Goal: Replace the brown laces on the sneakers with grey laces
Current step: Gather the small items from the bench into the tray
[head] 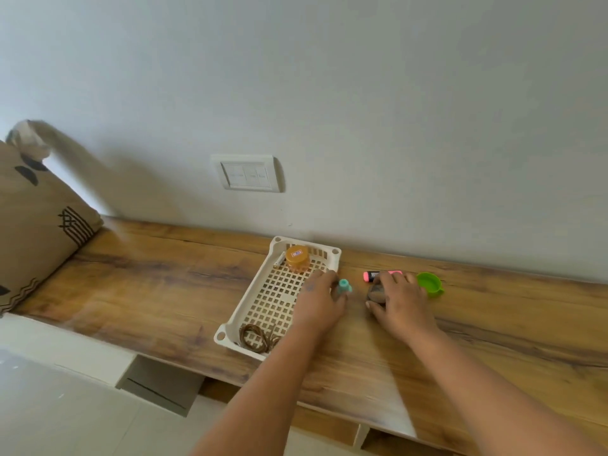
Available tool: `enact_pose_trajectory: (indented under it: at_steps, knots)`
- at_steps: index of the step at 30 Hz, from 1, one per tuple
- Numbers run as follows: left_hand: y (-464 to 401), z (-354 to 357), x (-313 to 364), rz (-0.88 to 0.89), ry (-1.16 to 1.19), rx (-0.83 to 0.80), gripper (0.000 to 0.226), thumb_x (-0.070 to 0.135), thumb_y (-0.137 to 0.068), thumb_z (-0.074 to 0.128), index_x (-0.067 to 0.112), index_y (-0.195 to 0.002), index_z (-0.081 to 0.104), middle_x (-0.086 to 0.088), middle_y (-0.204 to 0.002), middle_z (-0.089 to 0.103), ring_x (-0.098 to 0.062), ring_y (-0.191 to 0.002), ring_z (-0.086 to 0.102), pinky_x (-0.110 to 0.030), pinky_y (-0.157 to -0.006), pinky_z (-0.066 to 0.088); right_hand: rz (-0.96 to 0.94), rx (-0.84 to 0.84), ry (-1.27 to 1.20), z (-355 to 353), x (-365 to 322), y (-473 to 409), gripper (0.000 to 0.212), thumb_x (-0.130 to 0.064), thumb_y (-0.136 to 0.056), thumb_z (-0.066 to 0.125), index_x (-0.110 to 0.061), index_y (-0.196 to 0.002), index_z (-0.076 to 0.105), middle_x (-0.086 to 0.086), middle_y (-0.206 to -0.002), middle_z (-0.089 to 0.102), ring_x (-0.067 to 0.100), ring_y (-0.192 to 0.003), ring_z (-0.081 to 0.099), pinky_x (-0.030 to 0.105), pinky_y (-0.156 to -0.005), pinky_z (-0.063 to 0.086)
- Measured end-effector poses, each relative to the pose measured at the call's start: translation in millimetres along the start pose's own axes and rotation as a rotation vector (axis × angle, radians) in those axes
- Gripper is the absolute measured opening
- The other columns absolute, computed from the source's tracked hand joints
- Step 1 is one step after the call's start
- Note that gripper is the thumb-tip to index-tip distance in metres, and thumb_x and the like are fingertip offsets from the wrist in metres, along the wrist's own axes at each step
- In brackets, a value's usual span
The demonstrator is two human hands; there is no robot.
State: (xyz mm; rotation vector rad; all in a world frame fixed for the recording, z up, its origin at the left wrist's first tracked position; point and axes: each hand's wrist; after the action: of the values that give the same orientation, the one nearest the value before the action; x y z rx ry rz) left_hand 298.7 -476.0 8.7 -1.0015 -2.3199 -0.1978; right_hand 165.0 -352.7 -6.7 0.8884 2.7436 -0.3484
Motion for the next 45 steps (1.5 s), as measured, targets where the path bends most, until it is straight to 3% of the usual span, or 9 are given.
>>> enact_pose_trajectory:
  at_steps: [8,20,25,28,31,34,37,41,45]
  knots:
    - [-30,-76,-107,-0.309,-0.216,0.007,0.036,0.043,-0.088,0.067,0.028,-0.12,0.062,0.0,-0.124,0.046,-0.02,-0.125,0.038,-0.037,-0.099,0.044,-0.083,-0.038,-0.418,20,-74,-23,0.039,-0.031,-0.086,0.072,-0.025,-0.119,0.053,-0.01,-0.112,0.053,0.011,-0.103,0.052,0.026,-0.083,0.046]
    - [-55,-68,-128,-0.28,-0.174,-0.038,0.037,0.039,-0.088,0.069,0.029,-0.123,0.062,0.002,-0.123,0.045,-0.018,-0.125,0.036,-0.035,-0.095,0.042,-0.016,-0.013,-0.108,51,-108,-85,0.029,-0.03,-0.09,0.066,-0.024,-0.114,0.051,0.001,-0.104,0.058,0.019,-0.097,0.053,0.027,-0.064,0.038]
    - [-48,-70,-129,-0.278,-0.156,-0.046,0.041,0.039,-0.086,0.071,0.028,-0.124,0.059,0.0,-0.124,0.047,-0.021,-0.127,0.036,-0.037,-0.099,0.042,-0.07,0.001,-0.011,55,-104,-81,0.043,-0.035,-0.091,0.065,-0.021,-0.13,0.053,-0.004,-0.122,0.06,0.018,-0.116,0.048,0.029,-0.076,0.046]
    - [-37,-71,-116,-0.186,-0.033,0.147,0.036,0.036,-0.084,0.073,0.026,-0.117,0.062,0.005,-0.109,0.054,-0.015,-0.111,0.047,-0.029,-0.09,0.044,-0.083,-0.03,-0.218,40,-99,-78,0.05,-0.042,-0.083,0.072,-0.021,-0.126,0.057,-0.006,-0.117,0.059,0.015,-0.11,0.051,0.029,-0.083,0.046]
    - [-22,-63,-81,-0.045,0.17,0.35,0.018,0.028,-0.085,0.074,0.023,-0.101,0.066,0.012,-0.089,0.056,-0.008,-0.086,0.053,-0.021,-0.073,0.041,-0.067,0.121,-0.456,19,-80,-63,0.028,-0.027,-0.088,0.069,-0.017,-0.114,0.064,-0.003,-0.107,0.062,0.013,-0.098,0.054,0.024,-0.081,0.039]
    - [-15,-35,-42,0.137,0.215,0.265,0.01,0.019,-0.085,0.074,0.019,-0.094,0.07,0.008,-0.092,0.065,-0.011,-0.088,0.058,-0.027,-0.078,0.047,0.096,0.189,-0.377,2,-24,-48,0.028,-0.004,-0.086,0.064,-0.009,-0.114,0.065,0.01,-0.115,0.064,0.028,-0.11,0.058,0.028,-0.092,0.041]
    - [-19,6,-10,0.216,0.085,0.08,0.021,0.015,-0.088,0.065,0.016,-0.109,0.069,0.001,-0.107,0.065,-0.016,-0.101,0.057,-0.025,-0.09,0.043,0.36,0.012,-0.195,-16,41,-36,0.041,-0.011,-0.09,0.062,-0.012,-0.131,0.056,0.013,-0.132,0.055,0.034,-0.124,0.046,0.034,-0.104,0.035]
    - [-41,46,27,0.205,-0.049,-0.112,0.041,0.012,-0.095,0.051,0.011,-0.136,0.053,-0.007,-0.137,0.054,-0.025,-0.126,0.046,-0.031,-0.106,0.034,0.251,-0.237,-0.107,-16,77,-20,0.054,-0.016,-0.091,0.061,-0.016,-0.143,0.044,0.009,-0.15,0.036,0.032,-0.136,0.033,0.032,-0.113,0.028]
    - [-61,72,47,0.18,-0.174,-0.259,0.044,0.015,-0.099,0.05,0.014,-0.143,0.045,-0.005,-0.146,0.044,-0.026,-0.133,0.038,-0.037,-0.11,0.035,0.228,-0.158,-0.181,-14,86,-14,0.049,-0.01,-0.087,0.065,-0.017,-0.134,0.054,0.006,-0.137,0.047,0.029,-0.123,0.047,0.032,-0.102,0.041]
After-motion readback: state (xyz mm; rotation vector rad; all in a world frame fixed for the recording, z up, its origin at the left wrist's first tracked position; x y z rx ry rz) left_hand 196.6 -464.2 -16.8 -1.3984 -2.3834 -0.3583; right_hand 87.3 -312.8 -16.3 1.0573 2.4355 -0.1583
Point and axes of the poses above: each hand's wrist, its own y-axis away from the middle knuckle, its own z-axis out of the palm, x = y × z
